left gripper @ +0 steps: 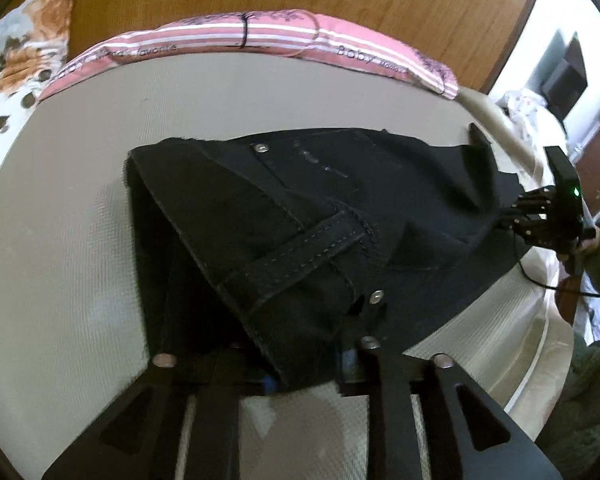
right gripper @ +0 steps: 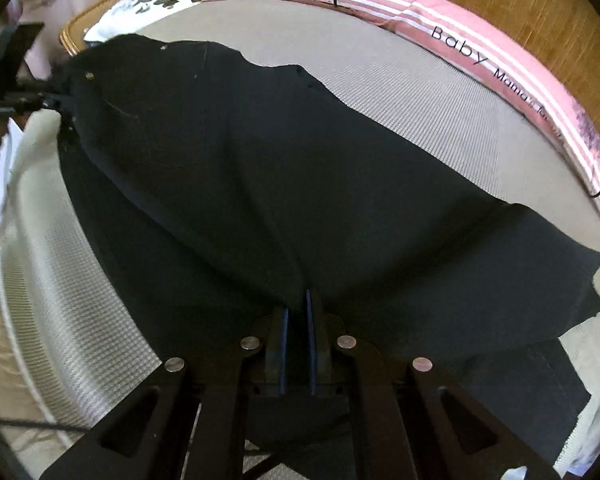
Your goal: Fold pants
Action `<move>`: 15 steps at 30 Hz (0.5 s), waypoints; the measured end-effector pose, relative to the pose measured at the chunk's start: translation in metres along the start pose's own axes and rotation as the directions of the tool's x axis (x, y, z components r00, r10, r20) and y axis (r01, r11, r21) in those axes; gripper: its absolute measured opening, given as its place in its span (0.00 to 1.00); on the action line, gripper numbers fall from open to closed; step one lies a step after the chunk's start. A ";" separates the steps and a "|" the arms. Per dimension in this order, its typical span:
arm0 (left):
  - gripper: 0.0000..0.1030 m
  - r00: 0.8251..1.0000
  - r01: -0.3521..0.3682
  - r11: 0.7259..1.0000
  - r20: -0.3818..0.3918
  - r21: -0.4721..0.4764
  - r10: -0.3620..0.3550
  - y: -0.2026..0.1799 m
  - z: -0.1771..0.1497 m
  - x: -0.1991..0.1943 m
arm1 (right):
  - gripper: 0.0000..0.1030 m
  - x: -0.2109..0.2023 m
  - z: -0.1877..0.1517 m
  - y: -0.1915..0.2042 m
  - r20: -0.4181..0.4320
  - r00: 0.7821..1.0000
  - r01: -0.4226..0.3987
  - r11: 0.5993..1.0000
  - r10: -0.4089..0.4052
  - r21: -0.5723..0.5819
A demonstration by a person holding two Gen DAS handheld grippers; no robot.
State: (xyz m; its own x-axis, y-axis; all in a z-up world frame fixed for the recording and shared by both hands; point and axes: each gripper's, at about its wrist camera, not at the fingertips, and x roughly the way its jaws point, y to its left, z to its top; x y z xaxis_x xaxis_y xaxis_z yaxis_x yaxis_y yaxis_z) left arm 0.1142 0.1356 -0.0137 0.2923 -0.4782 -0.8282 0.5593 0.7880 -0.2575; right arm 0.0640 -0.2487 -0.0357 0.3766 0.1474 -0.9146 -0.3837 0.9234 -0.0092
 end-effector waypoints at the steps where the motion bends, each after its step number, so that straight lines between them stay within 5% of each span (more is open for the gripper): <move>1: 0.35 1.000 -0.018 1.000 0.000 -0.006 0.018 0.000 0.000 -0.005 | 0.11 -0.001 0.000 0.000 0.006 1.000 0.001 1.000 -0.002 0.016; 3: 0.43 0.999 -0.048 0.999 0.005 -0.014 0.048 -0.002 -0.003 -0.014 | 0.13 -0.006 -0.001 0.001 0.028 1.000 0.004 0.999 -0.005 0.052; 5: 0.63 0.994 -0.109 0.993 0.002 -0.047 0.109 0.000 -0.007 -0.024 | 0.24 -0.011 -0.005 0.002 0.043 0.999 0.013 0.998 -0.015 0.062; 10: 0.65 0.990 -0.142 0.963 -0.016 -0.231 0.142 0.013 -0.023 -0.047 | 0.34 -0.040 -0.015 0.009 0.119 0.993 0.005 0.994 -0.018 0.113; 15: 0.65 0.999 0.032 0.861 0.054 -0.507 -0.005 0.018 -0.039 -0.064 | 0.34 -0.059 -0.033 -0.007 0.176 0.983 -0.102 0.954 0.053 0.282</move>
State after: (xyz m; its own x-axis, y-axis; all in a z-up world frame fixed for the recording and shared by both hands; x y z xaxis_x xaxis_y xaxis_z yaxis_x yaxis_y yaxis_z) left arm 0.0753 0.1953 0.0150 0.3307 -0.5022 -0.7990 0.0976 0.8603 -0.5003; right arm 0.0169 -0.2750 0.0051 0.4981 0.2563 -0.8284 -0.1670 0.9658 0.1983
